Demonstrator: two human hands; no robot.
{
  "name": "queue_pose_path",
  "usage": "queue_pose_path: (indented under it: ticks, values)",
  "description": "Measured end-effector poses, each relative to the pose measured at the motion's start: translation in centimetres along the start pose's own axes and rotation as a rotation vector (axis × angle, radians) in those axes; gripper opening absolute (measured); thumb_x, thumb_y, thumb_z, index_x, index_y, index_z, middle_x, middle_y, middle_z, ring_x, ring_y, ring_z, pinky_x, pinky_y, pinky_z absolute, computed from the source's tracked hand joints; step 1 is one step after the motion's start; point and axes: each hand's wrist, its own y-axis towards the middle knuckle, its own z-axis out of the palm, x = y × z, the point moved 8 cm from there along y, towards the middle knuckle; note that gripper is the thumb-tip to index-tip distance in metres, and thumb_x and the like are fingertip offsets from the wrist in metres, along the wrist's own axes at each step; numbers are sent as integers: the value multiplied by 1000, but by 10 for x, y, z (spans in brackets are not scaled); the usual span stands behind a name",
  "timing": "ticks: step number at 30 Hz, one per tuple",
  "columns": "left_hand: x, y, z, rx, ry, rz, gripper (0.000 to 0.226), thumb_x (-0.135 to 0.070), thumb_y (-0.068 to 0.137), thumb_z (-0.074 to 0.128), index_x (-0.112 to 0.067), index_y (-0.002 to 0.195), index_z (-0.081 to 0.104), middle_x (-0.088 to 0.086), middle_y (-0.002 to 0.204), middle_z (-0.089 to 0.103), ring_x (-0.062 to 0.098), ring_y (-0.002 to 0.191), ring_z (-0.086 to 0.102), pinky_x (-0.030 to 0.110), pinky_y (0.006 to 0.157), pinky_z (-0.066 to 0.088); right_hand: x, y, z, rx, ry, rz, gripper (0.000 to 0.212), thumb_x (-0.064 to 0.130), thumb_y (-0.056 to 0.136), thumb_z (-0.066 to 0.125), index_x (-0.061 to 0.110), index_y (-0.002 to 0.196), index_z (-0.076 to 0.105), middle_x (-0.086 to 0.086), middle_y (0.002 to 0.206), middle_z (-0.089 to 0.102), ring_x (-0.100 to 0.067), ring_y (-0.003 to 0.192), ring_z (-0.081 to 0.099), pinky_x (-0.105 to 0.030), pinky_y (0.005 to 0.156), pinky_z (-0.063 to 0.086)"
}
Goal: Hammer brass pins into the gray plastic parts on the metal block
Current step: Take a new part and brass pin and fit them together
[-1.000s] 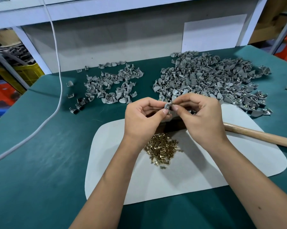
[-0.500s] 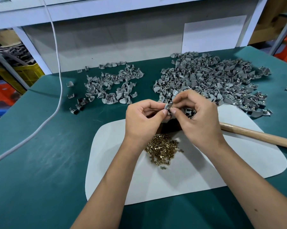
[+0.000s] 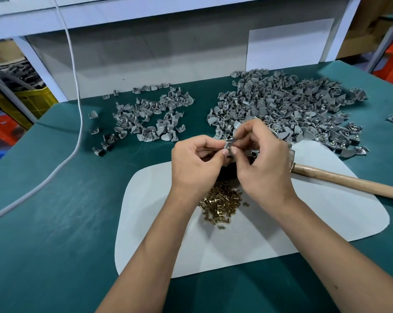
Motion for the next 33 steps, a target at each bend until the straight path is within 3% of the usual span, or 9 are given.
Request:
queue_pose_path:
  ticks: [3,8,13,16,19,25,30,33]
  values:
    - [1,0,3,6,22,15,27,12,83,75,-15,79,75,1,77,78,12,71,76,21,69,58,0,0,2,-7,-19,-15,32,-9,78,69,18,91,59,8,79,65,-4,78,64,-6,67,44]
    - [2,1,1,-12,113,88,26,8,83,75,-17,82,76,0,81,79,12,78,77,24,74,59,-4,2,7,-5,-15,12,32,-9,78,66,18,91,55,9,78,62,-5,75,63,-19,66,51]
    - [2,2,-1,27,138,129,17,3,82,80,-10,93,75,1,87,78,15,82,77,32,81,63,-11,5,5,40,42,46,25,-3,82,72,16,93,60,8,81,67,-6,79,66,-16,70,52]
    - [2,3,-1,74,109,122,30,1,80,83,-11,106,75,4,92,77,19,86,76,33,84,62,-12,5,2,57,66,47,25,0,83,74,18,95,62,9,83,68,-6,82,68,-13,73,51]
    - [-1,3,0,121,85,127,31,1,79,84,-12,105,77,1,94,80,18,87,77,32,84,62,-12,5,0,89,75,31,24,0,83,75,17,96,64,10,83,70,-3,84,69,-7,74,48]
    - [-2,6,-6,137,74,136,30,-6,77,86,-21,102,77,-1,94,80,17,86,77,27,80,60,-11,7,-4,124,63,-21,21,3,83,79,15,99,72,9,90,74,-2,89,71,-14,82,53]
    - [2,8,-6,156,61,136,29,-7,78,85,-12,106,78,2,96,80,21,87,78,30,82,61,-7,8,-9,77,-21,-112,11,10,85,79,14,95,78,7,91,75,-2,87,68,-14,85,51]
    - [5,7,-5,188,6,104,27,-8,83,82,-4,109,76,9,97,79,28,87,77,39,84,62,-3,7,-8,94,-74,-183,8,11,90,77,10,97,78,2,94,74,-10,89,67,-20,86,51]
